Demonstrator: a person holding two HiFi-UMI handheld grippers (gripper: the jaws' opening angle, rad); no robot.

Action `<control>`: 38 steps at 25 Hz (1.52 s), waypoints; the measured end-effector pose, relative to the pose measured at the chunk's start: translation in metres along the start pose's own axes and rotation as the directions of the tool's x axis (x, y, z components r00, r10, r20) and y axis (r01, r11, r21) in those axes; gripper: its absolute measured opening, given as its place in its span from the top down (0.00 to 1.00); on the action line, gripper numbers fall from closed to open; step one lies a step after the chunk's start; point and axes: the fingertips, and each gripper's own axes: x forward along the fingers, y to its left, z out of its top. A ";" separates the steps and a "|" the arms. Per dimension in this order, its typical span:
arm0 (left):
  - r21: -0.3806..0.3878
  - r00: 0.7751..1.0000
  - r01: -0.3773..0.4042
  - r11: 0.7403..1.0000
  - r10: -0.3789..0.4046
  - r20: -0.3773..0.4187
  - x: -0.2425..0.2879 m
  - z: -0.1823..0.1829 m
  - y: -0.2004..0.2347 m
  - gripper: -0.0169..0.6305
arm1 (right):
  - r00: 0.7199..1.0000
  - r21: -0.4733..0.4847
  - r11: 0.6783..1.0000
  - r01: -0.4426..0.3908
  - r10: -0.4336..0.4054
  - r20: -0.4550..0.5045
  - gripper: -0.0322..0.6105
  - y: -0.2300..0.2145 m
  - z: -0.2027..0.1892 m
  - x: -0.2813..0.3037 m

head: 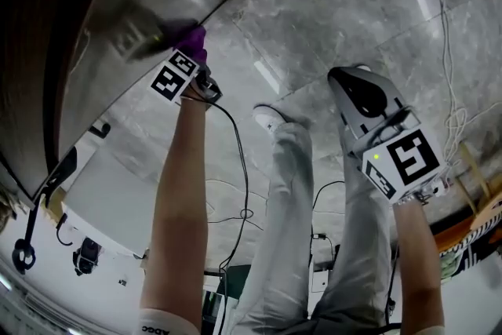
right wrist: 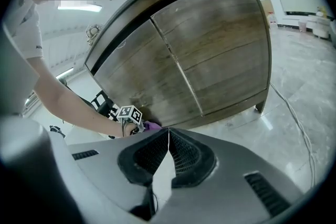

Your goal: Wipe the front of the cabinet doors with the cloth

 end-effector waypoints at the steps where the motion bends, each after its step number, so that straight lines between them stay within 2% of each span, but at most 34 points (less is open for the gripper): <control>1: -0.004 1.000 -0.011 1.000 0.011 0.002 -0.003 0.000 0.013 0.89 | 1.000 -0.005 1.000 -0.008 0.008 -0.008 0.91 0.007 -0.003 0.002; 4: -0.043 0.999 -0.035 0.998 0.035 0.010 -0.011 -0.002 0.049 0.89 | 0.998 -0.008 1.000 -0.028 0.028 -0.048 0.91 0.028 -0.021 0.006; 7: -0.164 0.996 -0.075 0.984 0.083 0.043 -0.023 -0.002 0.093 0.89 | 0.995 -0.018 0.999 -0.044 0.042 -0.093 0.91 0.046 -0.040 0.010; 12: -0.351 0.971 -0.188 0.917 0.228 0.074 -0.075 -0.011 0.199 0.89 | 0.989 -0.028 0.997 -0.076 0.072 -0.127 0.91 0.074 -0.047 0.014; 15: -0.484 0.962 -0.172 0.858 0.253 0.105 -0.129 -0.027 0.233 0.89 | 0.984 -0.069 0.991 -0.115 0.104 -0.142 0.91 0.090 -0.030 0.012; 16: -0.510 0.962 -0.152 0.847 0.246 0.122 -0.150 -0.034 0.235 0.89 | 0.982 -0.088 0.987 -0.131 0.118 -0.145 0.91 0.097 -0.022 0.009; 17: -0.514 0.963 -0.128 0.848 0.231 0.141 -0.171 -0.040 0.233 0.89 | 0.980 -0.103 0.984 -0.146 0.131 -0.147 0.91 0.103 -0.012 0.005; 21: -0.405 0.974 -0.019 0.914 0.109 0.200 -0.260 -0.055 0.194 0.89 | 0.975 -0.151 0.970 -0.189 0.167 -0.146 0.91 0.135 0.031 -0.022; 23: -0.355 0.966 0.072 0.932 0.024 0.257 -0.300 -0.049 0.159 0.89 | 0.978 -0.191 0.964 -0.186 0.163 -0.130 0.91 0.144 0.058 -0.038; 25: -0.289 0.933 0.196 0.937 -0.088 0.348 -0.336 -0.024 0.113 0.89 | 0.985 -0.232 0.959 -0.165 0.148 -0.088 0.91 0.147 0.092 -0.055; 28: -0.122 0.845 0.374 0.919 -0.283 0.454 -0.404 0.025 0.045 0.89 | 0.993 -0.251 0.961 -0.117 0.121 0.003 0.91 0.159 0.144 -0.097; 31: -0.008 0.758 0.488 0.873 -0.419 0.499 -0.476 0.063 0.002 0.89 | 0.992 -0.256 0.965 -0.050 0.078 0.100 0.91 0.179 0.185 -0.159; 34: 0.148 0.679 0.545 0.826 -0.538 0.499 -0.554 0.091 -0.025 0.89 | 0.980 -0.228 0.974 0.014 0.032 0.194 0.91 0.211 0.218 -0.229; 36: 0.280 0.611 0.560 0.780 -0.617 0.496 -0.602 0.111 -0.042 0.89 | 0.963 -0.214 0.975 0.060 0.000 0.269 0.91 0.233 0.238 -0.270; 38: 0.385 0.536 0.574 0.723 -0.687 0.491 -0.648 0.128 -0.059 0.89 | 0.942 -0.212 0.971 0.107 -0.031 0.336 0.91 0.255 0.253 -0.309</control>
